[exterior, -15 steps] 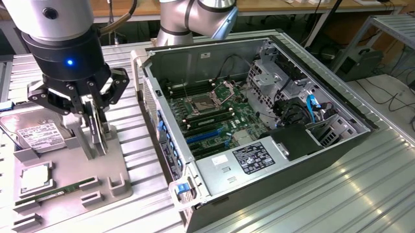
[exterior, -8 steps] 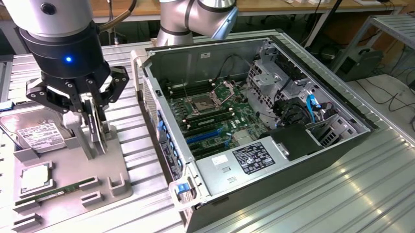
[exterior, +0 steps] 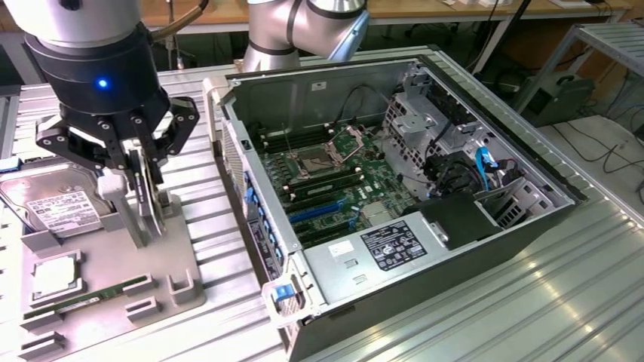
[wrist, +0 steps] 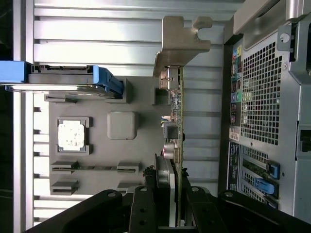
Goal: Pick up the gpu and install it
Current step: 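Pick up the gpu and move the gpu toward the slot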
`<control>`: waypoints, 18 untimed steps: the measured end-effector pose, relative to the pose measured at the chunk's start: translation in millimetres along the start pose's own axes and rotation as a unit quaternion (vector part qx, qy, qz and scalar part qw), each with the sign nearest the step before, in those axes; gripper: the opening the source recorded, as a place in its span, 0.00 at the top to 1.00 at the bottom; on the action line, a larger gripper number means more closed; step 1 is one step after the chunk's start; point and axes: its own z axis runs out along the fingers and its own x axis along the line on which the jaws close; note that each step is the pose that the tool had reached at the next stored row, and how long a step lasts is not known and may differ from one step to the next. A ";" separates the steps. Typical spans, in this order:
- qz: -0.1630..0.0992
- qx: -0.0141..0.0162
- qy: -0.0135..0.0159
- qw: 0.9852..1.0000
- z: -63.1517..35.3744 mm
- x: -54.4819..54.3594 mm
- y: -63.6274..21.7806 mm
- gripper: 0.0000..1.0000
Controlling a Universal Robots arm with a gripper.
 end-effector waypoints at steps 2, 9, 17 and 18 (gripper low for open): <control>0.000 0.000 0.000 1.000 -2.5 0.0 0.1 0.72; 0.002 0.000 0.002 1.000 -13.2 0.0 0.4 0.72; 0.002 0.001 0.003 1.000 -17.9 -0.1 0.5 0.72; 0.002 0.002 0.003 1.000 -18.4 -0.1 0.6 0.72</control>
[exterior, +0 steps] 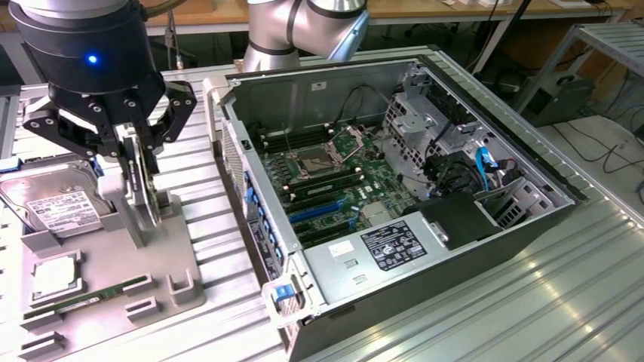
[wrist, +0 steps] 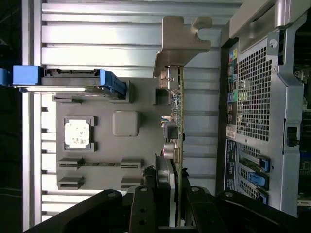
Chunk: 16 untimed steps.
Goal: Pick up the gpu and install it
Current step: 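Pick up the gpu and move the gpu toward the slot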
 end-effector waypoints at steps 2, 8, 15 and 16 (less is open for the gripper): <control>0.000 0.001 0.000 1.000 -1.3 0.0 0.0 0.72; 0.000 0.002 0.001 1.000 -10.4 0.1 0.3 0.72; 0.000 0.002 0.002 1.000 -25.1 0.1 0.7 0.72; 0.000 0.002 0.002 1.000 -27.2 0.1 0.8 0.72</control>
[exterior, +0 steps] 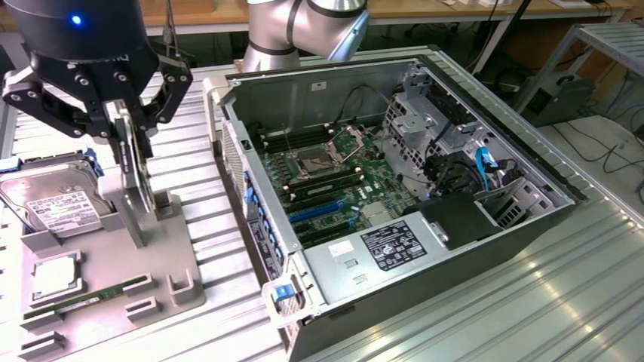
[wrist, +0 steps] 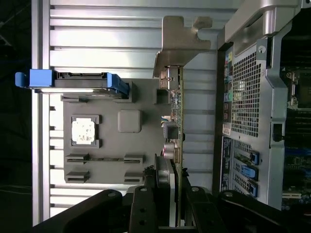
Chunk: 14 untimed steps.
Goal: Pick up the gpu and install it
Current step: 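Pick up the gpu and move the gpu toward the slot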
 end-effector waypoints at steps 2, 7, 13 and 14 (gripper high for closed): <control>0.000 0.000 0.000 1.000 -3.7 0.0 0.1 0.72; 0.000 0.000 0.001 1.000 -11.0 0.0 0.3 0.72; 0.000 0.000 0.002 1.000 -19.2 0.1 0.5 0.72; 0.000 0.000 0.002 1.000 -20.4 0.1 0.5 0.72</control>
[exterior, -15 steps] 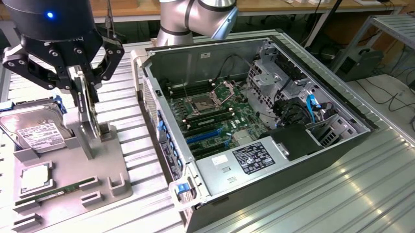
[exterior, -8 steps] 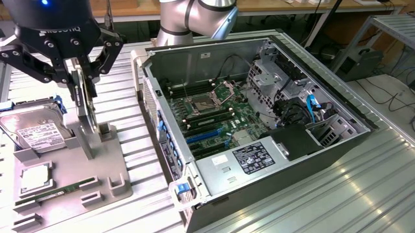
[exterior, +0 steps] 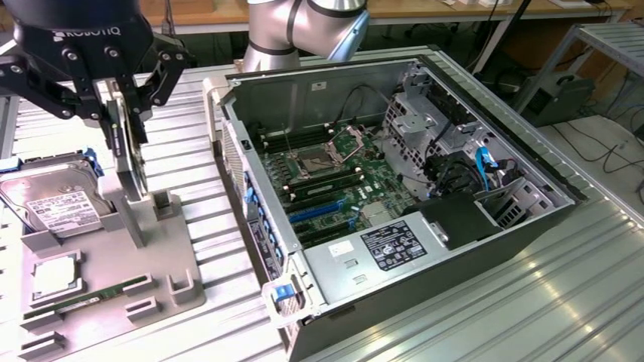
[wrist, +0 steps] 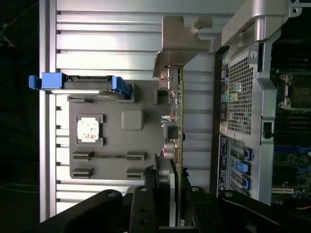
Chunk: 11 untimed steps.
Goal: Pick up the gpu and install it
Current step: 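Pick up the gpu and move the gpu toward the slot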
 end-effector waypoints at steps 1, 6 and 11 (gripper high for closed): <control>0.000 0.000 0.000 1.000 -1.2 0.0 0.0 0.72; 0.000 0.000 0.001 1.000 -7.1 0.1 0.2 0.72; 0.000 0.000 0.001 1.000 -7.3 0.1 0.2 0.72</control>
